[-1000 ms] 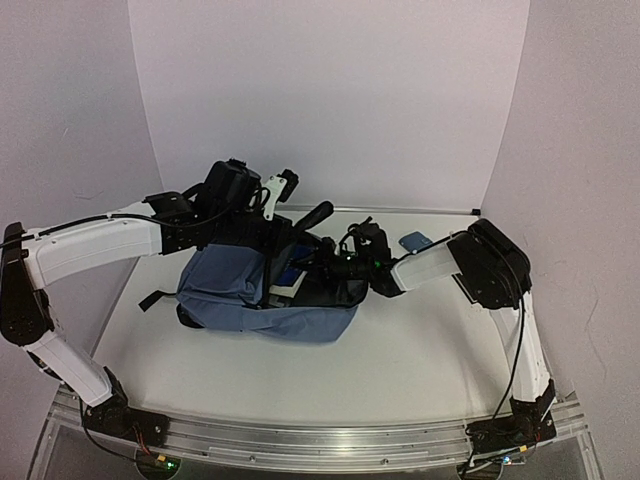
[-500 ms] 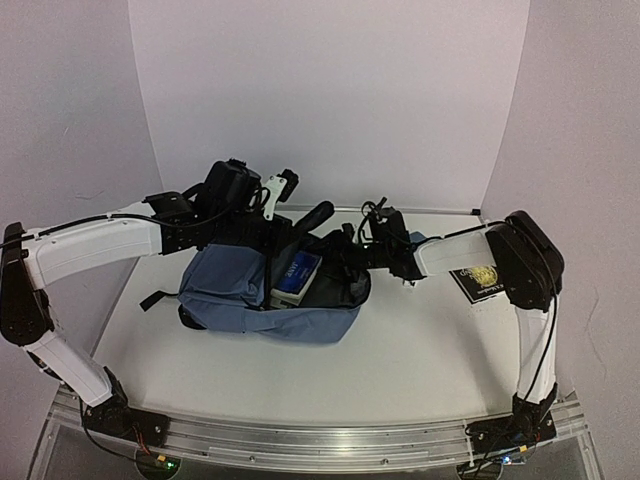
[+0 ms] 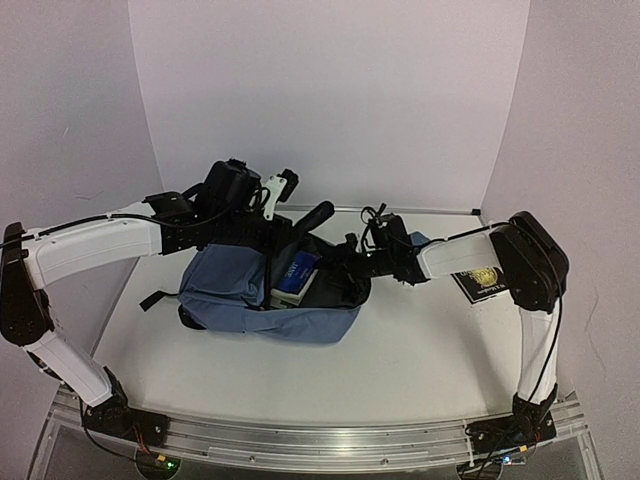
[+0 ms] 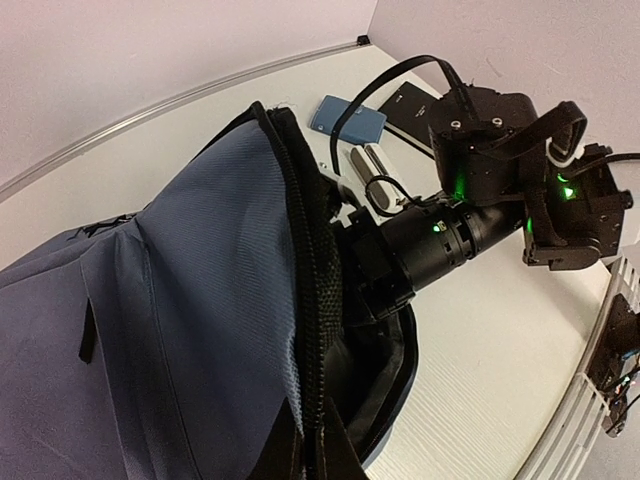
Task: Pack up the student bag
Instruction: Place the book in the student bag.
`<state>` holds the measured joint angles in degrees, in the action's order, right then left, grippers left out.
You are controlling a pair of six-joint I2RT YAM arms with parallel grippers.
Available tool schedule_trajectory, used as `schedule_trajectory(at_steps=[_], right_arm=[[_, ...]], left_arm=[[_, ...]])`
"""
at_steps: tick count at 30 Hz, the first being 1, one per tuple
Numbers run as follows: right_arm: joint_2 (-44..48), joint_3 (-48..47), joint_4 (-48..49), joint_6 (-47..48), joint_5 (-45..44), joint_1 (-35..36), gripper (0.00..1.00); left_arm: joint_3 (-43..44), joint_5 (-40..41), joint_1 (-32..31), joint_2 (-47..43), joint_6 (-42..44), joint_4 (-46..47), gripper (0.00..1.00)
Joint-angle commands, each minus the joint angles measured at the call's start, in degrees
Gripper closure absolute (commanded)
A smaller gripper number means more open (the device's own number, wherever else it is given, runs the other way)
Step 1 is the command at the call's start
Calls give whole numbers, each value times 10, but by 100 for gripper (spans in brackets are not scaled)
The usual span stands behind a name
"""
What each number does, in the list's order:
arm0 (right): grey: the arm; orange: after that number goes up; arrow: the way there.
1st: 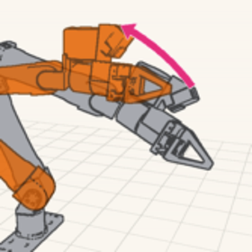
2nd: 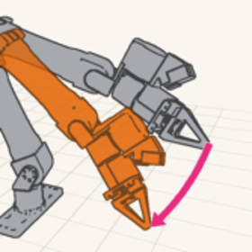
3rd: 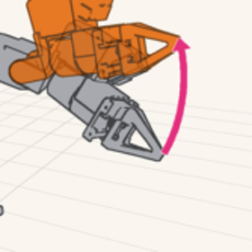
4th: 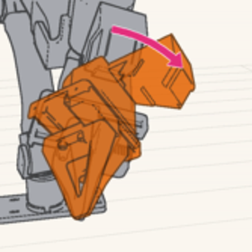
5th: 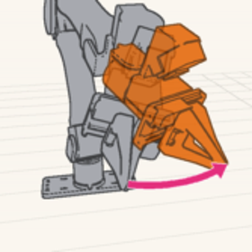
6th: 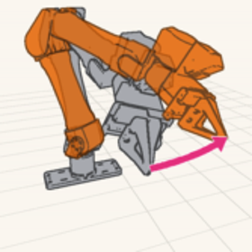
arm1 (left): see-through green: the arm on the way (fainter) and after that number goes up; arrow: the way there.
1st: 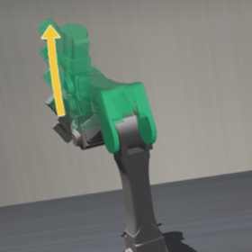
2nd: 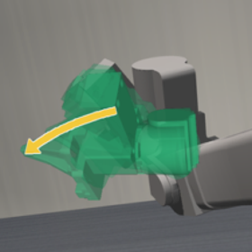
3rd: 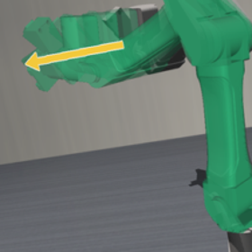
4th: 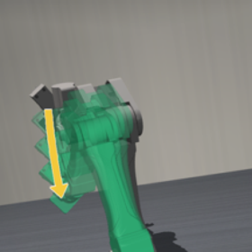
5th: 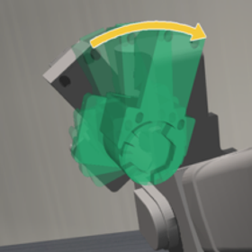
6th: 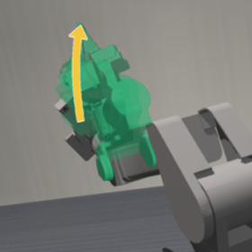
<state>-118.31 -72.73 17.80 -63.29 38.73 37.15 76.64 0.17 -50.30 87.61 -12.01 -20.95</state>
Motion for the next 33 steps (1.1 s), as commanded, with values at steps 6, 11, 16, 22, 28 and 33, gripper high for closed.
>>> schedule_trajectory(at_steps=[6, 11, 16, 22, 28, 33], right_arm=[[-110, -133, 46, -21, -6, 29, 71], [-137, -186, 58, -36, -7, 37, 76], [-88, -157, 54, -16, -4, 29, 68], [46, -45, -33, 94, 4, -30, 50], [176, 49, -198, 267, 11, -116, 46], [269, 27, -411, 458, -57, -164, 36]], left_arm=[[22, -40, -4, -2, -1, 47, 100], [6, -30, -4, -13, -6, 46, 100], [-11, -23, -4, -18, -6, 36, 100], [-39, -48, -4, 1, -10, 20, 89], [-58, -82, -4, 32, -14, 42, 49], [-58, -95, -6, 44, -17, 58, 28]])
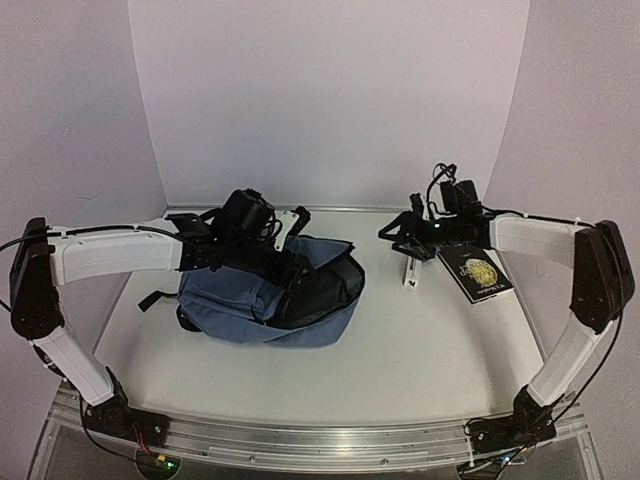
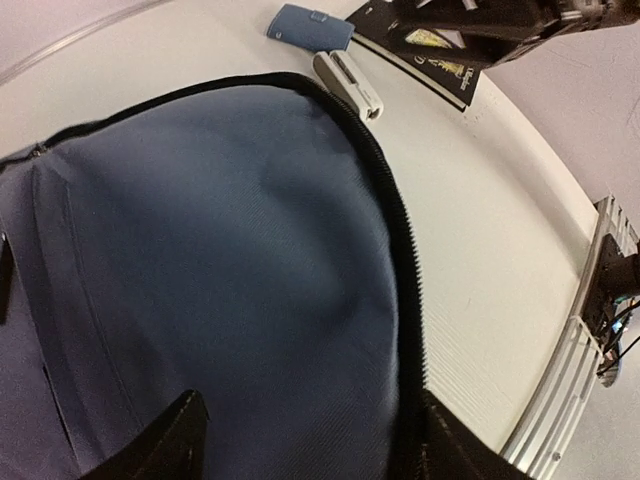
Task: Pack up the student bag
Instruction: Place the book in the student bag.
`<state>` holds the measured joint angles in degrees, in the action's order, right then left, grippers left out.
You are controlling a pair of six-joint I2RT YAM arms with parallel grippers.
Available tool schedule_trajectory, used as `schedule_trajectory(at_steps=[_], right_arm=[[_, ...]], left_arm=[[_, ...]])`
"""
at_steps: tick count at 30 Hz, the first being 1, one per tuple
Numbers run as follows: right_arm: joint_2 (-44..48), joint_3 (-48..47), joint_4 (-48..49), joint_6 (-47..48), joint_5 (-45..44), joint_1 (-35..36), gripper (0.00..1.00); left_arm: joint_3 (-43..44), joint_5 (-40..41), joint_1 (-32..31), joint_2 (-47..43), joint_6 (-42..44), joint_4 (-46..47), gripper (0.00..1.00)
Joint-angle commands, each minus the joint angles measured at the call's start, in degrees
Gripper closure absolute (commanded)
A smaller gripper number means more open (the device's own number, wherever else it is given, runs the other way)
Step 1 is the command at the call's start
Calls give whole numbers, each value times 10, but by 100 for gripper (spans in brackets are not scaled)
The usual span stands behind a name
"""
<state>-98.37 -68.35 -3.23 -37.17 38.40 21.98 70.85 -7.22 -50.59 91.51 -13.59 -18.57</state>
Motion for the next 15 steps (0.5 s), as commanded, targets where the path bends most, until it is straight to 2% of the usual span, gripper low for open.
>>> schedule_trajectory(at_steps=[1, 4, 7, 8, 15], right_arm=[[82, -28, -246, 240, -88, -18, 33], [114, -38, -333, 336, -162, -42, 26], [131, -35, -391, 410, -221, -71, 23], [132, -35, -407, 423, -236, -78, 21], [78, -42, -447, 499, -282, -172, 18]], left_arm=[[1, -20, -3, 5, -2, 36, 25], [5, -7, -4, 4, -5, 37, 15], [9, 7, -4, 5, -5, 34, 10], [10, 12, -4, 6, -6, 31, 3], [15, 31, -9, 16, -5, 15, 0]])
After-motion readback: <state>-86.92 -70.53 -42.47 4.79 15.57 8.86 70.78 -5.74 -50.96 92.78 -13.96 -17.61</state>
